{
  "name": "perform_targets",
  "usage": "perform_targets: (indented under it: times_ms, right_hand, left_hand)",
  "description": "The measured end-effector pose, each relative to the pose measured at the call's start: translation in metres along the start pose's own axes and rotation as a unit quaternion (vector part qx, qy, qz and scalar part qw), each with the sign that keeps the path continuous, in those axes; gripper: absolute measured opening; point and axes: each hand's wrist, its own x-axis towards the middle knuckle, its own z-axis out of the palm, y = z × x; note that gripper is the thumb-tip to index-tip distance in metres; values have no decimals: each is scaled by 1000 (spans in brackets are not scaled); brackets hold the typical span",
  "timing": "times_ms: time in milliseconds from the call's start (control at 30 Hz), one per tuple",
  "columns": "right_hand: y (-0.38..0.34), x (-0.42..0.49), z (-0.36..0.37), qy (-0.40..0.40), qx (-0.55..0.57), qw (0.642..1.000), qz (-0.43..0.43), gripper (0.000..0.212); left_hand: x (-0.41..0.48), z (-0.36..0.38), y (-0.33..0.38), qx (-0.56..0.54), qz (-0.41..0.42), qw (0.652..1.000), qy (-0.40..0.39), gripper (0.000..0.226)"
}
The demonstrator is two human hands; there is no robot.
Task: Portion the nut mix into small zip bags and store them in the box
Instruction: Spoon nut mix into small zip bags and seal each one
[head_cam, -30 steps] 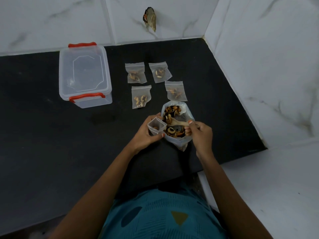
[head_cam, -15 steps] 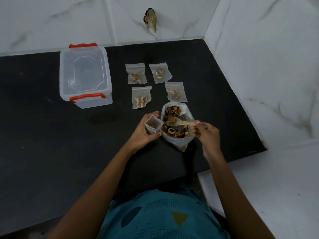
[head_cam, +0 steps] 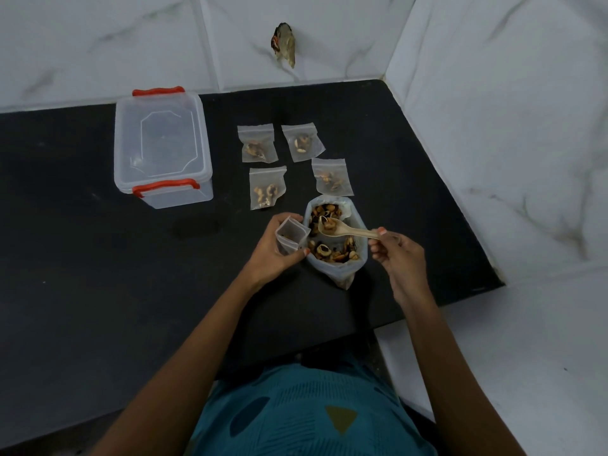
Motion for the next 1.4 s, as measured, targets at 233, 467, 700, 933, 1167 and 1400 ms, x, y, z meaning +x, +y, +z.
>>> perform_targets:
  times_ms: [233,467,700,933,1167,1400]
  right_hand:
    - [-31,-23,3,-54,24,997,-51,16]
    - [-37,-35,12,-58,-77,982,-162,12]
    - [-33,-50,25,-86,-249,883,-389,17]
    - [-30,-51,30,-95,-324,782,-524,27]
    - [-25,-48,29,-121,-330,790,-503,30]
    - [-27,-45,26,-118,-323,782,-519,28]
  left_hand:
    - [6,3,11,46,10,999,0,60]
    - [10,7,21,103,16,994,42,63]
    - [9,14,24,102,20,993,60,73]
    - [8,19,26,62,30,995,72,61]
    - [4,18,28,50,43,995,75,55]
    - [4,21,33,40,79,994,68,50]
